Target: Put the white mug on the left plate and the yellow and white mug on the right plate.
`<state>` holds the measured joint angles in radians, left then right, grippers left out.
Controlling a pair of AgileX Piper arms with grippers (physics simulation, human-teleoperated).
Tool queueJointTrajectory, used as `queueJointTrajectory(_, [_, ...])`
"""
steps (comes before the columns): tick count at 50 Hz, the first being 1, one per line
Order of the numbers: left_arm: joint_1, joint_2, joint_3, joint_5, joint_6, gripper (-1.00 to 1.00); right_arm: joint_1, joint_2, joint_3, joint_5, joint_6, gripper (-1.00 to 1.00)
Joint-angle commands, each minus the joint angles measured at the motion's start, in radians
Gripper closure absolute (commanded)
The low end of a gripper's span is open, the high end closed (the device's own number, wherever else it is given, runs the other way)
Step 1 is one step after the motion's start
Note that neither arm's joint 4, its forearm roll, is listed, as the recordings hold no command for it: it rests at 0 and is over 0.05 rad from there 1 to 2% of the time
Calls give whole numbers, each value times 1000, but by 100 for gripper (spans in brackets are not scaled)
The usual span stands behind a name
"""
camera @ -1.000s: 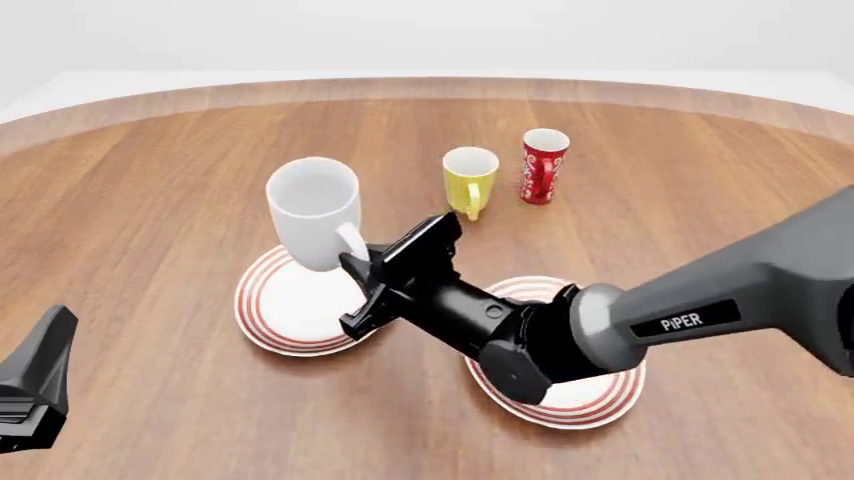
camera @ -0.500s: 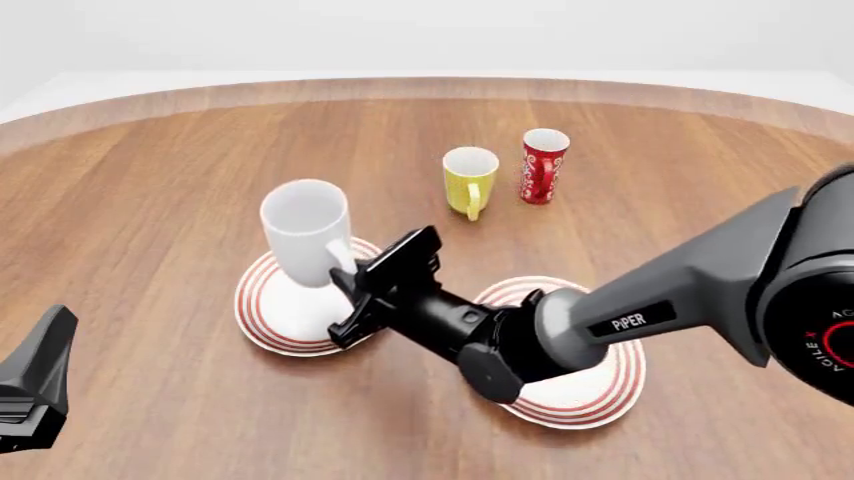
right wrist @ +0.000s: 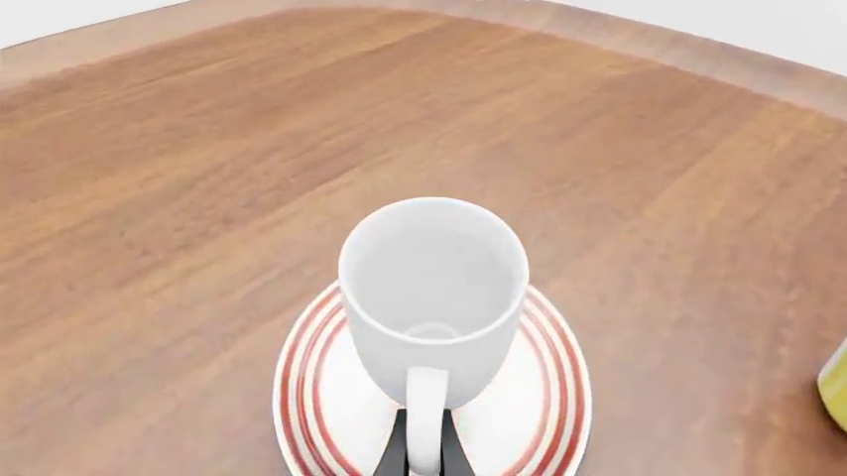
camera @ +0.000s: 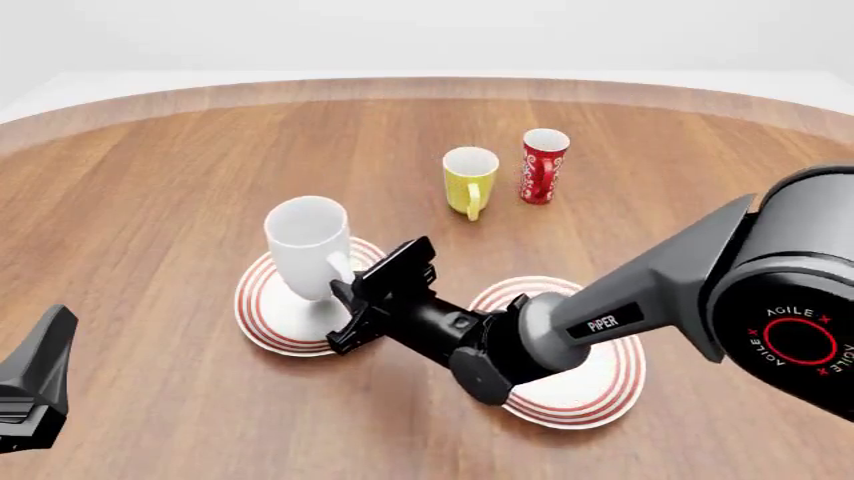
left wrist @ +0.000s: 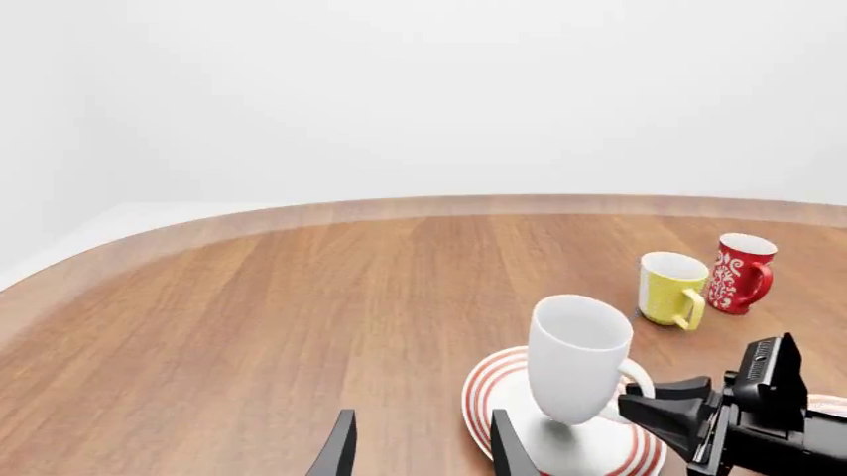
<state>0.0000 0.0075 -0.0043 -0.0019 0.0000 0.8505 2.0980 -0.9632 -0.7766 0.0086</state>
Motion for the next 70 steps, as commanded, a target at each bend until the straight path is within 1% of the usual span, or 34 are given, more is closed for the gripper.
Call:
queueJointTrajectory(1, [0,0,0,0,0,-100,-3,14,-12,5,13,100])
queueJointTrajectory(4, [0,0,0,0,0,-100,-6,22,-18,12,22,100])
queueJointTrajectory(15, [0,0,0,0,0,-100,-8,30,-27,20,25,100])
queueJointTrajectory(17, [0,0,0,0,0,-100,-17,34,-38,31,45,100])
queueJointTrajectory(19, [0,0,0,0,0,-100,-13,35,-38,34,35,100])
queueJointTrajectory(22, [0,0,0,0,0,-100,-1,33,-34,36,40,100])
queueJointTrajectory(23, [0,0,0,0,0,-100,4,33,-32,37,42,-100])
queueJointTrajectory(43, [0,0,0,0,0,-100,-3,23,-28,42,46,-100])
queueJointTrajectory(48, [0,0,0,0,0,-100,-2,3,-7,34,42,-100])
queueJointTrajectory(56, [0,0,0,0,0,-100,-24,-38,27,19,30,-100])
queueJointTrajectory(66, [0,0,0,0,0,-100,-34,-89,78,-2,29,-100])
queueJointTrajectory(70, [0,0,0,0,0,-100,-43,-124,119,-23,31,-100])
